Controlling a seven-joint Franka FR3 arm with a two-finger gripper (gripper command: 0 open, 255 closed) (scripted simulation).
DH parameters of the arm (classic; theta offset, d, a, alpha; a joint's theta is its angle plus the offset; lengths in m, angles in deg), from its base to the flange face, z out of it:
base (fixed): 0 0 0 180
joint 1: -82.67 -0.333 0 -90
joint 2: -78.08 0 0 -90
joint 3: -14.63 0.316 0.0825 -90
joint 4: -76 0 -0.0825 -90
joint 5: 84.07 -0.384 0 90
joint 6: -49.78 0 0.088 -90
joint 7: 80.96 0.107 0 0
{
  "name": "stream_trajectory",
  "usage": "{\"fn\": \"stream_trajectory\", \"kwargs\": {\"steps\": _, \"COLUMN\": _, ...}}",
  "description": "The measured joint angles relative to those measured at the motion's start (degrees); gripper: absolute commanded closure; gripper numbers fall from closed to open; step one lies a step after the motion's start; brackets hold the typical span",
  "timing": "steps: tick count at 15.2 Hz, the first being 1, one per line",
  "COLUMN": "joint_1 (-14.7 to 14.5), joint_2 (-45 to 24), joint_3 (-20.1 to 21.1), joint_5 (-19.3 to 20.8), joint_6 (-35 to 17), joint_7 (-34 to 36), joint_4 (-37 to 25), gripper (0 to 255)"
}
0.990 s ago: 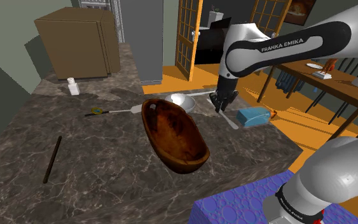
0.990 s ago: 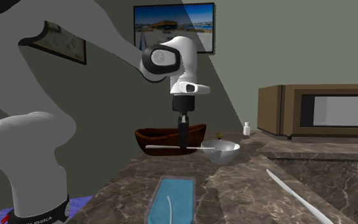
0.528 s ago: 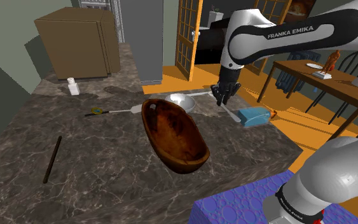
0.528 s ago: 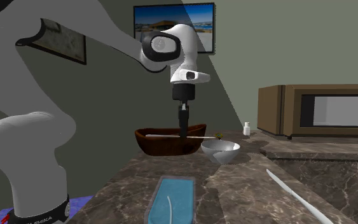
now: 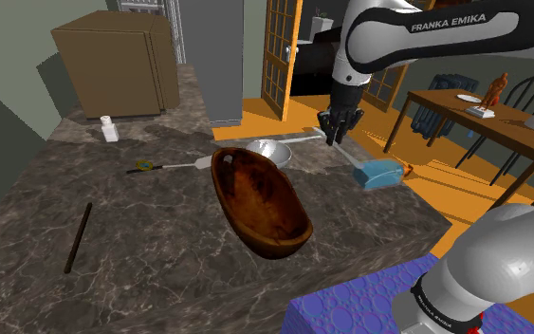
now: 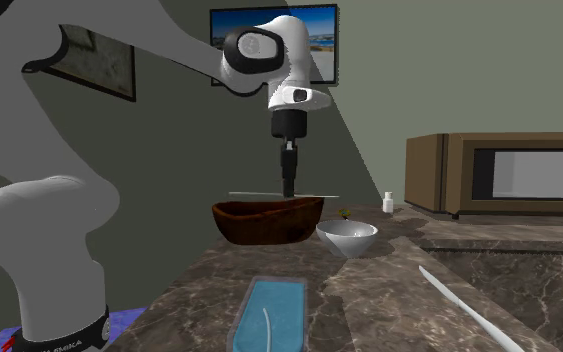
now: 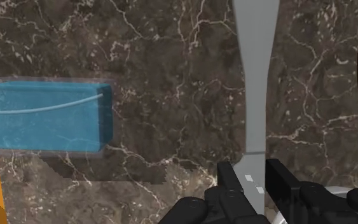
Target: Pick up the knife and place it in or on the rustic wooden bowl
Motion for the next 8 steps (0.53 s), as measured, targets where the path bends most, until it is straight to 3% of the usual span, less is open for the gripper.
{"fn": "stream_trajectory", "kwargs": {"steps": 8, "joint_1": 0.08, "joint_2": 0.19, "joint_3": -0.19, "joint_5": 0.11, "joint_6": 6.20, "joint_7": -0.11, "joint_4": -6.01, "gripper": 255}}
